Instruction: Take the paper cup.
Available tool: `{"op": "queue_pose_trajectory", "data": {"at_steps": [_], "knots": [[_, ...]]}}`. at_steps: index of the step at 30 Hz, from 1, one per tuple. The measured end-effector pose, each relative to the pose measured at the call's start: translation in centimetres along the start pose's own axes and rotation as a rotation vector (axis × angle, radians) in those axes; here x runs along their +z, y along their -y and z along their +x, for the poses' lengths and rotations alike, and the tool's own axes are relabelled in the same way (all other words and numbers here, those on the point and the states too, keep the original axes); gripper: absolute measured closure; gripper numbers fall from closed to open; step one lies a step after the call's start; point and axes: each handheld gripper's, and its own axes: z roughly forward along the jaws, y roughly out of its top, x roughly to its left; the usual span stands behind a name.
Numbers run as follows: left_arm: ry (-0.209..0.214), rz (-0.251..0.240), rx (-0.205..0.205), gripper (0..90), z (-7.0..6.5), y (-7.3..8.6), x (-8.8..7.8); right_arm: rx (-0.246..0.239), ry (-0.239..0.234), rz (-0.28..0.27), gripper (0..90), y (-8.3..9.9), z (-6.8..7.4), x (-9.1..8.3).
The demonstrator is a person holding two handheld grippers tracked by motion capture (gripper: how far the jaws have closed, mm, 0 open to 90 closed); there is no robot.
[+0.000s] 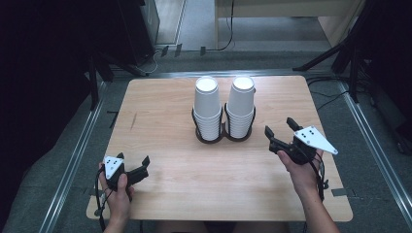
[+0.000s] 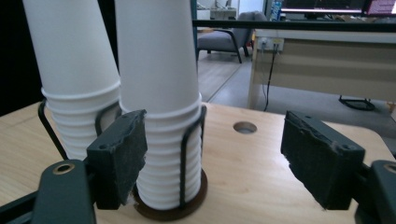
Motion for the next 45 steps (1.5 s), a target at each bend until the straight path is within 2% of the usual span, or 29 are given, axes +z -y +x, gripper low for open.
{"op": "queue_pose_trajectory", "data": {"at_steps": [6, 7, 15, 16, 17, 18, 20, 24, 25, 28, 30, 32, 37, 38, 40, 45], "knots": [[0.003, 0.002, 0.000, 1.1, 0.0, 0.0, 0.0, -0.015, -0.045, -0.008, 26.7, -2.1, 1.2, 1.7], [0.001, -0.002, -0.001, 1.2, 0.0, 0.0, 0.1, 0.015, -0.080, -0.019, 29.2, -2.9, 1.5, 2.3], [0.007, -0.001, 0.005, 1.2, 0.0, 0.0, 0.1, -0.016, -0.063, -0.028, 30.1, -4.4, 2.6, 4.6], [0.014, 0.000, -0.001, 1.2, 0.0, 0.0, 0.1, -0.015, -0.054, -0.019, 30.5, -4.7, 2.7, 5.4], [0.014, 0.000, -0.001, 1.1, 0.0, 0.0, 0.1, -0.015, -0.054, -0.019, 30.5, -4.7, 2.7, 5.4], [0.017, 0.002, -0.002, 1.2, 0.0, 0.0, 0.1, 0.005, -0.079, -0.030, 31.4, -4.8, 2.6, 5.9], [0.018, 0.002, -0.003, 1.2, 0.0, 0.0, 0.1, 0.005, -0.080, -0.035, 31.8, -4.9, 2.7, 6.2], [0.020, 0.006, -0.004, 1.1, 0.1, 0.0, 0.1, -0.009, -0.073, -0.057, 31.8, -5.1, 2.9, 7.2], [0.021, 0.007, -0.004, 1.1, 0.1, 0.0, 0.1, -0.006, -0.073, -0.054, 29.8, -5.2, 3.0, 7.5], [0.025, 0.008, -0.008, 1.2, 0.0, 0.0, 0.2, 0.016, -0.071, -0.043, 15.3, -5.8, 3.6, 8.5], [0.026, 0.008, -0.009, 1.2, 0.0, 0.0, 0.2, 0.030, -0.069, -0.025, 13.6, -6.2, 3.8, 9.1], [0.027, 0.010, -0.008, 1.2, 0.0, 0.0, 0.3, 0.039, -0.035, -0.041, 14.2, -6.5, 4.2, 9.6], [0.030, 0.011, -0.009, 1.2, 0.0, 0.0, 0.3, 0.029, -0.021, -0.044, 14.4, -7.3, 4.8, 10.3], [0.032, 0.012, -0.008, 1.2, 0.1, 0.0, 0.3, 0.013, 0.005, -0.029, 15.4, -7.6, 5.1, 10.7], [0.036, 0.016, -0.003, 1.2, 0.1, 0.0, 0.3, 0.016, 0.003, -0.023, 17.2, -7.6, 5.2, 11.0], [0.041, 0.018, -0.001, 1.2, 0.1, 0.0, 0.3, 0.023, 0.037, -0.006, 23.2, -7.5, 5.2, 11.7]]}}
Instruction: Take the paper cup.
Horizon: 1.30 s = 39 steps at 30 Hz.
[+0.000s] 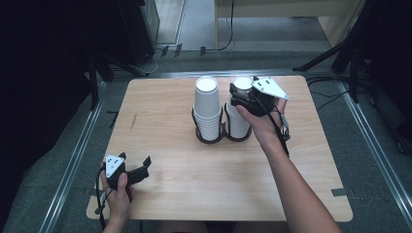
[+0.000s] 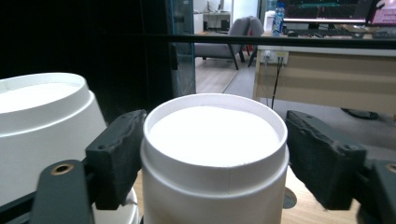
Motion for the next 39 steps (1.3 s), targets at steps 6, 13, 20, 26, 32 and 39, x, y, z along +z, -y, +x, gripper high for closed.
{"op": "queue_pose_trajectory", "data": {"at_steps": [6, 13, 20, 26, 32, 39], "knots": [[0.005, 0.002, -0.001, 1.2, 0.0, 0.0, 0.0, 0.002, 0.003, 0.017, 24.1, 0.1, 0.1, 0.4], [0.005, 0.004, 0.005, 1.2, 0.0, 0.0, 0.0, 0.002, 0.005, 0.044, 26.7, -0.1, 0.2, 0.4], [0.003, -0.004, -0.002, 1.2, 0.0, -0.1, 0.0, -0.003, -0.017, -0.023, 26.9, -1.9, 0.4, -0.6], [0.002, -0.014, 0.005, 1.2, 0.0, -0.1, -0.1, 0.011, -0.038, -0.072, 26.9, -4.0, 0.7, -2.0], [-0.008, -0.015, 0.023, 1.2, -0.2, -0.1, -0.2, 0.017, -0.053, -0.129, 26.9, -5.8, 0.8, -3.9], [-0.003, -0.037, 0.042, 1.1, -0.2, -0.1, -0.5, 0.050, -0.086, -0.187, 26.8, -7.2, 0.5, -6.9]]}}
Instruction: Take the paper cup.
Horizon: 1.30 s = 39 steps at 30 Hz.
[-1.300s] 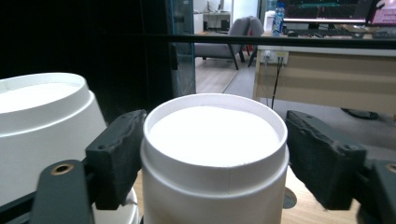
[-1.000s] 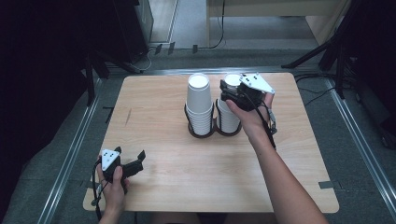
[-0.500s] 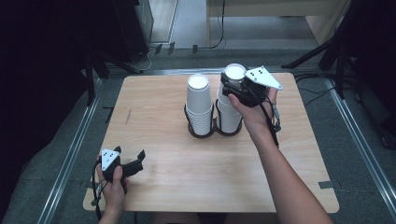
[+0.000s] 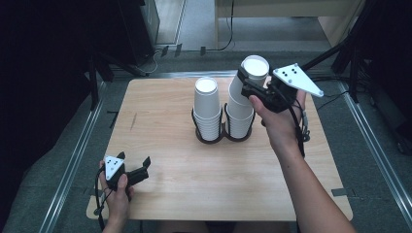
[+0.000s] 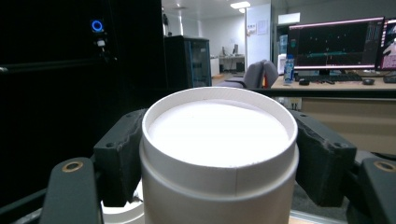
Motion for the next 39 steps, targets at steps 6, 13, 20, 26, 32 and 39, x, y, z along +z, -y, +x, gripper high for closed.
{"op": "queue_pose_trajectory", "data": {"at_steps": [6, 13, 20, 26, 32, 39], "knots": [[0.054, -0.011, 0.016, 1.2, -0.5, -0.4, -0.4, 0.032, -0.021, -0.031, 26.8, 0.0, -0.1, -3.3], [0.056, -0.028, 0.031, 1.2, -1.7, -1.0, -0.5, 0.055, -0.022, -0.046, 26.8, 1.0, -0.5, -5.9], [0.065, -0.056, 0.063, 1.2, -3.4, -2.1, -0.3, 0.085, -0.026, -0.050, 26.7, 3.2, -0.9, -8.5], [0.091, -0.035, 0.084, 1.2, -4.5, -2.4, 0.2, 0.095, -0.035, -0.031, 26.7, 5.1, -0.7, -9.7], [0.237, -0.029, 0.057, 13.5, -6.3, -2.7, 0.9, 0.106, -0.046, -0.004, 26.6, 7.2, -0.3, -10.2], [0.277, -0.027, 0.071, 11.5, -8.6, -3.6, 2.0, 0.178, -0.065, 0.039, 26.6, 10.4, -0.1, -10.2]]}}
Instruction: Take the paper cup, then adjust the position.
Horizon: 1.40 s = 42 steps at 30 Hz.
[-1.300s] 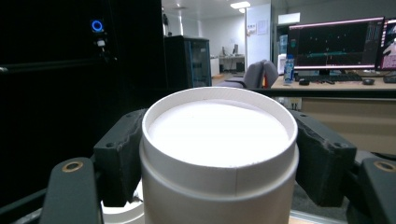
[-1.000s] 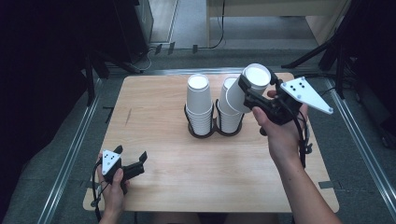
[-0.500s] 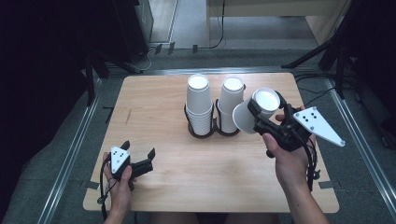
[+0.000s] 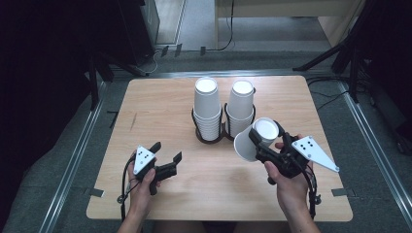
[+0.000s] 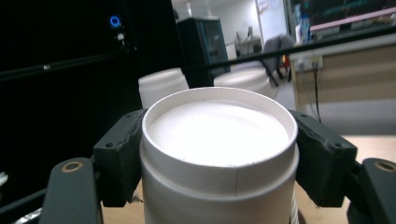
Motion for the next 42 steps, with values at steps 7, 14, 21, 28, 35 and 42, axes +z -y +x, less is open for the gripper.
{"op": "queue_pose_trajectory", "data": {"at_steps": [7, 14, 21, 28, 35, 42], "knots": [[0.113, -0.058, -0.004, 0.0, -0.9, -0.3, 0.4, 0.109, -0.027, -0.002, 26.6, 2.0, -0.6, 0.1], [0.192, -0.094, 0.034, 0.0, -2.1, 0.1, 0.6, 0.182, -0.050, -0.008, 26.6, 3.3, -0.3, 0.3], [0.296, -0.111, 0.097, 0.0, -4.7, 0.1, 0.9, 0.214, -0.064, 0.004, 26.6, 4.1, 0.6, 0.6], [0.371, -0.123, 0.145, 0.0, -6.5, 0.0, 1.2, 0.279, -0.065, 0.010, 26.6, 4.8, 0.7, 1.0], [0.428, -0.126, 0.167, 0.0, -7.6, 0.0, 1.5, 0.340, -0.101, 0.025, 26.6, 5.1, 1.2, 1.1], [0.448, -0.135, 0.181, 0.0, -8.5, -0.2, 1.8, 0.352, -0.122, 0.035, 26.6, 5.4, 1.7, 1.1]]}}
